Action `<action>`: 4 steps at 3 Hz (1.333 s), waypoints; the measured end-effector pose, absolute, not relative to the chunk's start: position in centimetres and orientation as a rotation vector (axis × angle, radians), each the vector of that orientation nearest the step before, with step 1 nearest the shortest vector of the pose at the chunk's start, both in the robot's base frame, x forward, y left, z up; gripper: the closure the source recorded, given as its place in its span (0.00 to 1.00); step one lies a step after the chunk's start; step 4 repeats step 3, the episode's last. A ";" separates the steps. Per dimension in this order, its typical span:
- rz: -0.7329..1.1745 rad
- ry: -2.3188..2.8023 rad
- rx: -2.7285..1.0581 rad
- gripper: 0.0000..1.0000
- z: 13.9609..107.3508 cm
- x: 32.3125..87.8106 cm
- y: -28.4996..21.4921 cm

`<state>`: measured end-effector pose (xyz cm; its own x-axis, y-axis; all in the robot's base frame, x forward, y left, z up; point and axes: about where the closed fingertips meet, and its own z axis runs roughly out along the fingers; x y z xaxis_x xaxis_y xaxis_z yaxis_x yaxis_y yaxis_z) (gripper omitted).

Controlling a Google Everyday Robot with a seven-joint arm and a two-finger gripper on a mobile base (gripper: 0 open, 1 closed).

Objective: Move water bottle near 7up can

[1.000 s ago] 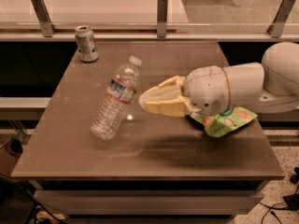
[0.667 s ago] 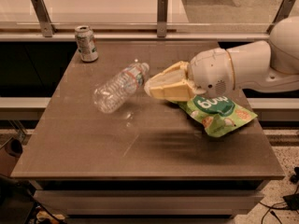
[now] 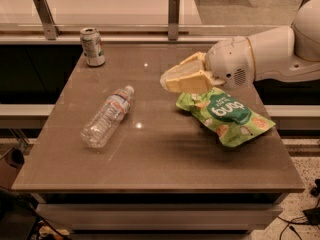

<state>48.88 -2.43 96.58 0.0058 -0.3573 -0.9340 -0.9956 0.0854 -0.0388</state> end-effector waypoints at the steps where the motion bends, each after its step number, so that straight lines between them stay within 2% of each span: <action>1: 0.929 1.492 -1.415 0.84 96.7 48.8 -2.2; 3: 0.928 1.484 -1.425 0.39 97.0 48.5 -1.7; 4: 0.928 1.484 -1.425 0.39 97.0 48.5 -1.7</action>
Offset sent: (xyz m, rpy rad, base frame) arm -0.0011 0.0021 0.0011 -0.0009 -0.0021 0.0038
